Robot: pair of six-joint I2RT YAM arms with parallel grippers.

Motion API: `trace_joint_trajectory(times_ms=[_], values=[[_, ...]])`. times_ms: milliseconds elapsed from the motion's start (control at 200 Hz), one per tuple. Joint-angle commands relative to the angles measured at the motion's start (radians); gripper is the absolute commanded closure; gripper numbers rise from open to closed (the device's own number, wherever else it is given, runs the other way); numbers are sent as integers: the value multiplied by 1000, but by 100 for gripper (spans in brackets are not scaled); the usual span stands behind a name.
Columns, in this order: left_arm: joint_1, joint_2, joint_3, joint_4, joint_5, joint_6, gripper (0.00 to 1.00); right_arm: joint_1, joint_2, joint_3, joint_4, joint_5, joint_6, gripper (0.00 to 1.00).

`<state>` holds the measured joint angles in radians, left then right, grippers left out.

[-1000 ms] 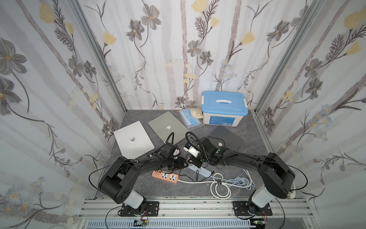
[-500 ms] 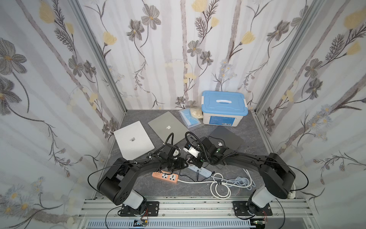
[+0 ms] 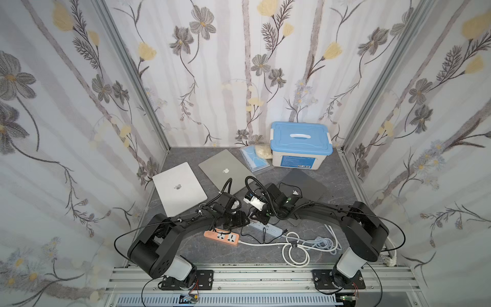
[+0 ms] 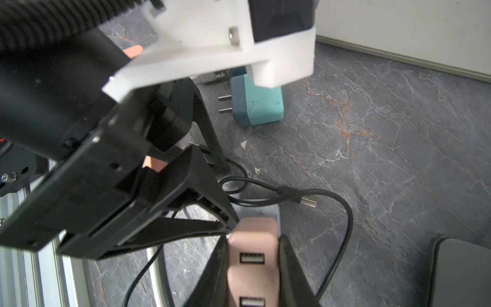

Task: Unplug the laptop charger
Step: Remove the plug from the socket.

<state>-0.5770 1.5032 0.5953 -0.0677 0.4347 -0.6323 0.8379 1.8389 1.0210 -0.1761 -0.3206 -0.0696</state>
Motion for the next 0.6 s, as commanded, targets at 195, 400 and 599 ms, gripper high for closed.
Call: trace_joint_trajectory(times_ms=[195, 400, 599], values=[[-2, 37, -21, -194, -223, 15, 43, 15, -58, -9, 24, -170, -14, 91], [-10, 20, -21, -226, -232, 33, 43, 13, -31, 14, 15, -157, -4, 91], [-13, -4, -34, -235, -228, 34, 43, 14, -17, 17, 32, -120, 18, 91]])
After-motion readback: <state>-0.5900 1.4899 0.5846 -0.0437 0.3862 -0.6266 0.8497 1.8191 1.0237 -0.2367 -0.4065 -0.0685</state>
